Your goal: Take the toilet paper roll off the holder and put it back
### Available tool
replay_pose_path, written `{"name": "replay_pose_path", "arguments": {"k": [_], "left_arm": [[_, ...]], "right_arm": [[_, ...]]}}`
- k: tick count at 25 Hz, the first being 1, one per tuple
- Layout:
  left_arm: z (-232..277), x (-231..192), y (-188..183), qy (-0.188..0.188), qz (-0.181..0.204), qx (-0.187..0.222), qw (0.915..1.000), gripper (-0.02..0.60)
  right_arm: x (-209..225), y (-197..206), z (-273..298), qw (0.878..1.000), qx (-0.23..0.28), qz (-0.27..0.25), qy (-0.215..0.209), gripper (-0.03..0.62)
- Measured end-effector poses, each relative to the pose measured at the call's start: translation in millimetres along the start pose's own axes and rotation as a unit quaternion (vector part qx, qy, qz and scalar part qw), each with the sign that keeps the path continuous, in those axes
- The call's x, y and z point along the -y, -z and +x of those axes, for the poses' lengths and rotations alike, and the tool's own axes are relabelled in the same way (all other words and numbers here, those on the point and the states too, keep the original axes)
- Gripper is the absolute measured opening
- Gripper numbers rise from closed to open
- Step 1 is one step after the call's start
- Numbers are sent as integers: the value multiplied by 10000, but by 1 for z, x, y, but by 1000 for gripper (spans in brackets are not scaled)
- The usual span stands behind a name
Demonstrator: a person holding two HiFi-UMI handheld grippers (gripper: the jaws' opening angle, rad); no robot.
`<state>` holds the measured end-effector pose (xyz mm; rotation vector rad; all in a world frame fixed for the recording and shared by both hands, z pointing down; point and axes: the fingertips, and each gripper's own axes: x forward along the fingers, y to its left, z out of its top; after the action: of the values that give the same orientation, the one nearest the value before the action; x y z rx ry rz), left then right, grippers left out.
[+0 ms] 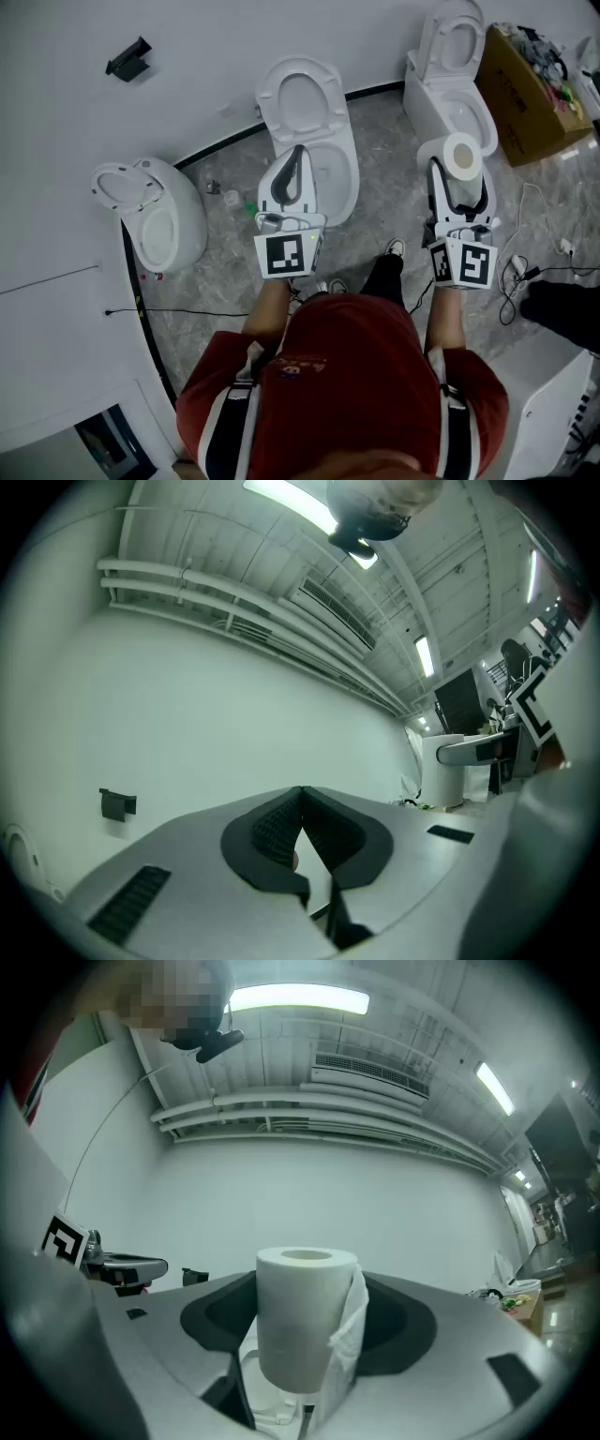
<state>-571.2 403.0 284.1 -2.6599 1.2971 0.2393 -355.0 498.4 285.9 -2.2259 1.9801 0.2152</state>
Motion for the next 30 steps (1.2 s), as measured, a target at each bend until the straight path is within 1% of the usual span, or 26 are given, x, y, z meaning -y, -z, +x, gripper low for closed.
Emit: {"name": "replay_pose_path", "arguments": {"k": [3,6,12,15,18,23,27,30], "left_arm": [[12,7,3,17,19,-1,10000,15],[27,14,6,51,117,-72,9999,15],[59,37,15,140,-43,-66,9999,14],[80,52,22,211,-14,-146,9997,15],[105,70,29,294,-9,-203,9994,14],[151,104,45,400,-64,-244,9989,14],[196,138,60,465,70,-348,9983,14],[232,164,72,480,83,-416,9979,14]], "right_arm": [[12,2,5,10000,-14,-16,11,313],[25,5,13,10000,-22,-7,56,313],[61,16,25,9998,-138,71,159,313],[84,21,35,9995,-175,148,215,313],[108,28,46,9993,-234,111,277,313],[157,44,64,9986,-333,174,369,313],[209,58,80,9980,-403,212,445,313],[251,69,96,9975,-458,266,467,314]]}}
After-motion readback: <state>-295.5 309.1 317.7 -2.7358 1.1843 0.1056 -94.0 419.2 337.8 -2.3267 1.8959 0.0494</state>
